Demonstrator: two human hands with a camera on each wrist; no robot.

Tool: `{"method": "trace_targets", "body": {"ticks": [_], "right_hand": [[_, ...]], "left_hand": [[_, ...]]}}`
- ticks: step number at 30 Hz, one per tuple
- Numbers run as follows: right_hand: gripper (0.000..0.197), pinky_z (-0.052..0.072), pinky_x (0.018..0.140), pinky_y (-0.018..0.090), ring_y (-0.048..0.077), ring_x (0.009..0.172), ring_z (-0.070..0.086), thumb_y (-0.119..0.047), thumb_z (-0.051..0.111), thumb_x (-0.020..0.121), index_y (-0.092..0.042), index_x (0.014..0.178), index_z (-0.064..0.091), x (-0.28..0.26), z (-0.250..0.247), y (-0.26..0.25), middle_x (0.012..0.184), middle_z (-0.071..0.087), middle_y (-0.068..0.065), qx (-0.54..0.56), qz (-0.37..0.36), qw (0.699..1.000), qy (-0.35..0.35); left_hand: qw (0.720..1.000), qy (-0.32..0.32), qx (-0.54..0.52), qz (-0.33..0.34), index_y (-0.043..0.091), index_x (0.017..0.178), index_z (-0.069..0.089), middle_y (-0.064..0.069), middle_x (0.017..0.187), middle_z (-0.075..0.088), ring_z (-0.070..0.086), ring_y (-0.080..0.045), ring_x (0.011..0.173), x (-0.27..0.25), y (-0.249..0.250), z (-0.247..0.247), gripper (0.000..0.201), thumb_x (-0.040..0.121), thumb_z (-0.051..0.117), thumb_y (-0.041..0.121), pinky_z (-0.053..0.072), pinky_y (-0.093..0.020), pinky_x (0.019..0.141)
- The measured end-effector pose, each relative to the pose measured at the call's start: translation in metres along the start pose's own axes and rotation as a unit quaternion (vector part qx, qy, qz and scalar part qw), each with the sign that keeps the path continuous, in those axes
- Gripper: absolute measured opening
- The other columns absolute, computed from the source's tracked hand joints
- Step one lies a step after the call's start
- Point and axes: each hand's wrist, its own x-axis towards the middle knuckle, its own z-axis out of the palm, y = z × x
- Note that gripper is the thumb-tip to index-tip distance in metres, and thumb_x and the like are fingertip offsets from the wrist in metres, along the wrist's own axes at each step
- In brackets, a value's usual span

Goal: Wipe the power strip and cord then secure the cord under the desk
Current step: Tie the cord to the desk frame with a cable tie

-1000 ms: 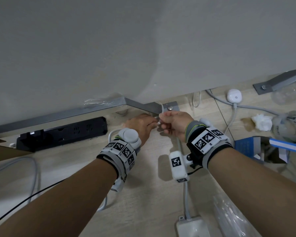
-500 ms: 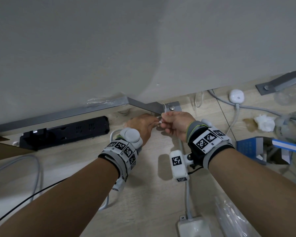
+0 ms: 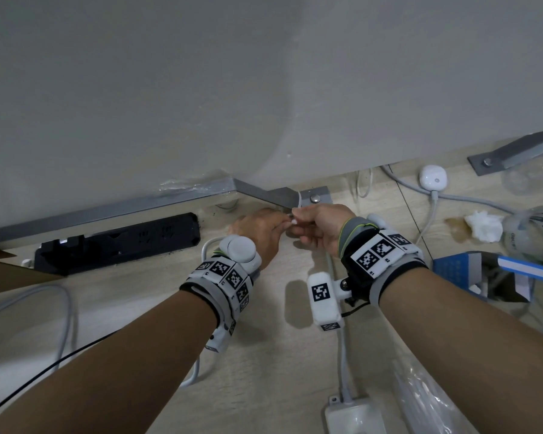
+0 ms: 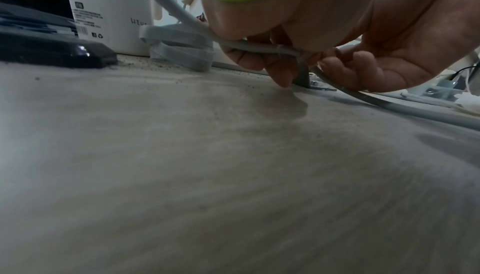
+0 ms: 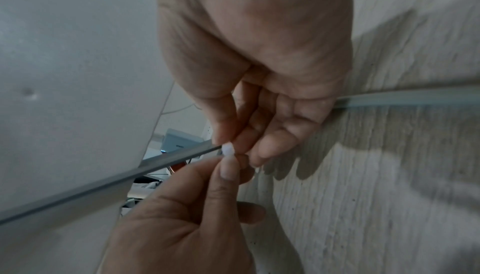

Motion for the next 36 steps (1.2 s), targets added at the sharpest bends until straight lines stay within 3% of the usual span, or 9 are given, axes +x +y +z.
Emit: {"method": "trace_targets", "body": {"ticks": [7, 12, 16, 18, 20, 24, 26, 30, 36], "right_hand": [[0.007, 0.051, 0.048, 0.026, 0.019, 0.062, 0.066, -0.011, 0.067, 0.084, -0.006, 0.088, 0.065, -0.005, 0.002, -0.003, 0.072, 0.068, 0.008, -0.014, 0.015, 1.000, 0.004], [0.017, 0.057, 0.065, 0.040, 0.030, 0.067, 0.068, -0.018, 0.067, 0.087, -0.002, 0.094, 0.065, -0.011, 0.006, -0.002, 0.079, 0.070, 0.015, -0.036, -0.032, 0.999, 0.020], [0.024, 0.058, 0.067, 0.048, 0.033, 0.067, 0.068, -0.029, 0.066, 0.084, -0.006, 0.076, 0.069, -0.015, 0.006, 0.004, 0.077, 0.071, 0.014, -0.075, -0.086, 0.991, 0.067], [0.025, 0.057, 0.062, 0.036, 0.026, 0.066, 0.067, -0.036, 0.065, 0.077, -0.013, 0.070, 0.069, -0.015, 0.002, 0.013, 0.072, 0.071, 0.005, -0.230, -0.162, 0.951, 0.125], [0.025, 0.047, 0.059, 0.025, 0.018, 0.066, 0.062, -0.042, 0.062, 0.080, -0.020, 0.069, 0.063, -0.017, -0.001, 0.023, 0.070, 0.067, -0.004, -0.385, -0.248, 0.874, 0.161], [0.019, 0.038, 0.059, 0.027, 0.028, 0.071, 0.060, -0.034, 0.051, 0.090, -0.018, 0.084, 0.060, -0.017, -0.004, 0.031, 0.079, 0.067, 0.004, -0.500, -0.377, 0.761, 0.171], [0.019, 0.035, 0.059, 0.029, 0.030, 0.069, 0.056, -0.029, 0.047, 0.092, -0.013, 0.084, 0.055, -0.016, -0.007, 0.030, 0.080, 0.063, 0.006, -0.535, -0.388, 0.733, 0.161], [0.017, 0.035, 0.055, 0.028, 0.028, 0.061, 0.053, -0.026, 0.050, 0.088, -0.021, 0.073, 0.043, -0.017, -0.009, 0.028, 0.072, 0.059, 0.004, -0.548, -0.434, 0.698, 0.156], [0.009, 0.028, 0.052, 0.025, 0.019, 0.052, 0.039, -0.020, 0.052, 0.077, -0.016, 0.068, 0.052, -0.020, -0.016, 0.040, 0.064, 0.059, 0.003, -0.534, -0.488, 0.674, 0.151]], "left_hand": [[1.000, -0.005, 0.017, -0.016, 0.024, 0.084, 0.064, 0.003, 0.079, 0.064, 0.059, -0.021, 0.072, 0.002, 0.008, -0.005, 0.022, 0.090, 0.046, 0.035, 0.049, -0.034, 0.068], [0.999, -0.018, 0.033, -0.017, 0.024, 0.085, 0.065, 0.003, 0.081, 0.066, 0.060, -0.022, 0.073, 0.003, 0.009, -0.005, 0.025, 0.088, 0.044, 0.037, 0.050, -0.034, 0.066], [0.998, -0.021, 0.054, -0.019, 0.023, 0.081, 0.064, 0.004, 0.077, 0.064, 0.059, -0.021, 0.071, 0.005, 0.010, -0.008, 0.024, 0.090, 0.047, 0.038, 0.048, -0.031, 0.063], [0.998, -0.026, 0.062, -0.022, 0.022, 0.082, 0.065, 0.002, 0.078, 0.065, 0.059, -0.023, 0.072, 0.006, 0.014, -0.011, 0.024, 0.090, 0.048, 0.036, 0.048, -0.031, 0.063], [0.997, -0.036, 0.061, -0.025, 0.021, 0.082, 0.065, -0.001, 0.080, 0.066, 0.059, -0.025, 0.072, 0.008, 0.018, -0.013, 0.023, 0.089, 0.048, 0.034, 0.048, -0.031, 0.064], [0.998, -0.048, 0.046, -0.024, 0.020, 0.080, 0.064, -0.003, 0.080, 0.065, 0.060, -0.027, 0.073, 0.011, 0.019, -0.014, 0.023, 0.088, 0.048, 0.035, 0.049, -0.033, 0.064], [0.997, -0.052, 0.048, -0.016, 0.020, 0.080, 0.065, -0.003, 0.079, 0.066, 0.060, -0.027, 0.074, 0.012, 0.020, -0.014, 0.025, 0.089, 0.049, 0.037, 0.048, -0.033, 0.065], [0.997, -0.051, 0.051, -0.026, 0.019, 0.078, 0.067, -0.002, 0.075, 0.068, 0.061, -0.026, 0.070, 0.014, 0.023, -0.015, 0.033, 0.085, 0.044, 0.042, 0.049, -0.033, 0.064], [0.991, -0.066, 0.093, -0.066, 0.016, 0.070, 0.063, 0.002, 0.068, 0.065, 0.059, -0.023, 0.064, 0.014, 0.035, -0.015, 0.035, 0.090, 0.044, 0.037, 0.038, -0.027, 0.062]]}}
